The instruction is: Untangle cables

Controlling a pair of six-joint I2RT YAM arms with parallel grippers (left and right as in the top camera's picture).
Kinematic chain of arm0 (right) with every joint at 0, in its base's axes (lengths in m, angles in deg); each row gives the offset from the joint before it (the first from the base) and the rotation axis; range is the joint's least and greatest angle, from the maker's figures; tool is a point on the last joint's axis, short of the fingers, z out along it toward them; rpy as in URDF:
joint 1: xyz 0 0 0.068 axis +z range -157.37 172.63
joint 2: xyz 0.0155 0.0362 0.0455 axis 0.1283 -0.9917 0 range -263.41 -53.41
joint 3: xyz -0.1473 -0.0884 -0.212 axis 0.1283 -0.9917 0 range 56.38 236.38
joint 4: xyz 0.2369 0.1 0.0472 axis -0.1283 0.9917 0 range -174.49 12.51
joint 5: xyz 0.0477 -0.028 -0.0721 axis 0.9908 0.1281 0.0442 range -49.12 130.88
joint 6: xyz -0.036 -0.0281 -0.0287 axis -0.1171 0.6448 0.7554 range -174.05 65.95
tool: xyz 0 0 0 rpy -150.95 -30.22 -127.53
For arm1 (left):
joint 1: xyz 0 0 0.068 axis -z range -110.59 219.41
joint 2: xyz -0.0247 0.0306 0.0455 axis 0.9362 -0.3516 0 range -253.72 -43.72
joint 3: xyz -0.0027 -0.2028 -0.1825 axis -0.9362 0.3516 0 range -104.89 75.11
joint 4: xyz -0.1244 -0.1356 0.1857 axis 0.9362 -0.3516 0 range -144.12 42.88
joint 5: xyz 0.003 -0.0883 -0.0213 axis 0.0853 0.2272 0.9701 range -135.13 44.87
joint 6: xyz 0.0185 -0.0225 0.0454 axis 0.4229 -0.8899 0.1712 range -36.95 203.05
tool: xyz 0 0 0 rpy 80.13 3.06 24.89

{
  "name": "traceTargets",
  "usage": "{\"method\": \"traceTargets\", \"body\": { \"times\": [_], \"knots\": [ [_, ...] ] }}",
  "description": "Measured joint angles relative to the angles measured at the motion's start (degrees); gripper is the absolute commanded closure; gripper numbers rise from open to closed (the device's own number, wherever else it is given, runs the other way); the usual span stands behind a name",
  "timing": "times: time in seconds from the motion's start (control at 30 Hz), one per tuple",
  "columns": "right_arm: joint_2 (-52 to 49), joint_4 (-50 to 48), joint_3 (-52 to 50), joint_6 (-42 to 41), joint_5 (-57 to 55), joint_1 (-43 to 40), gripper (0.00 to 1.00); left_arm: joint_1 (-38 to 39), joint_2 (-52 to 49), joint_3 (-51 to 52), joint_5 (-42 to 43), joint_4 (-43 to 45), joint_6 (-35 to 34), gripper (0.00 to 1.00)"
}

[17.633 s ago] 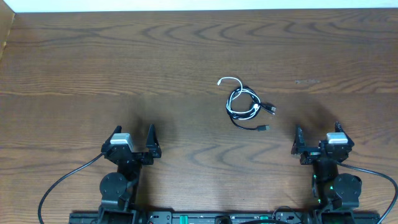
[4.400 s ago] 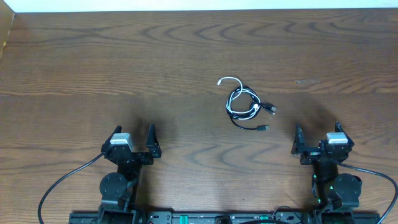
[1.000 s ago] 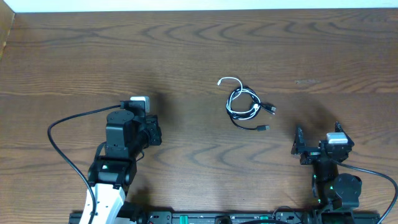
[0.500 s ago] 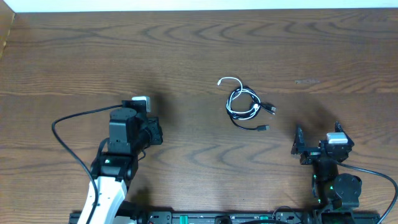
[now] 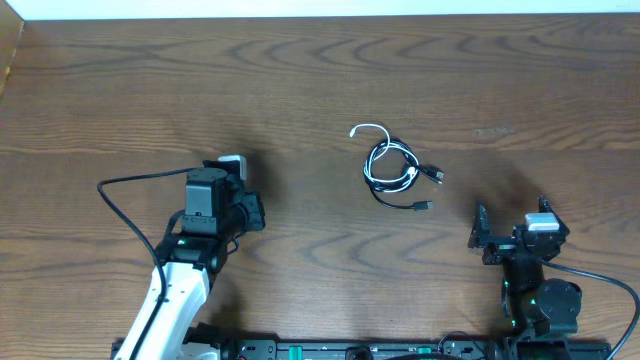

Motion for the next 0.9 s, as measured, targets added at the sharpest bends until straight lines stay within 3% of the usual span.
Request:
{"method": "traceTargets", "body": {
  "times": [0.43,0.63,0.9],
  "knots": [
    [0.0,0.0,0.0,0.0,0.0,0.0,0.01,0.0,-0.2,-0.1,0.0,8.0,-1.9,0.71],
    [0.0,0.0,0.0,0.0,0.0,0.0,0.01,0.0,-0.2,-0.1,0.0,14.0,-3.0,0.55],
    [0.0,0.0,0.0,0.0,0.1,0.0,0.01,0.0,-0.2,-0.1,-0.2,19.3,-6.4,0.48]
  ]
}}
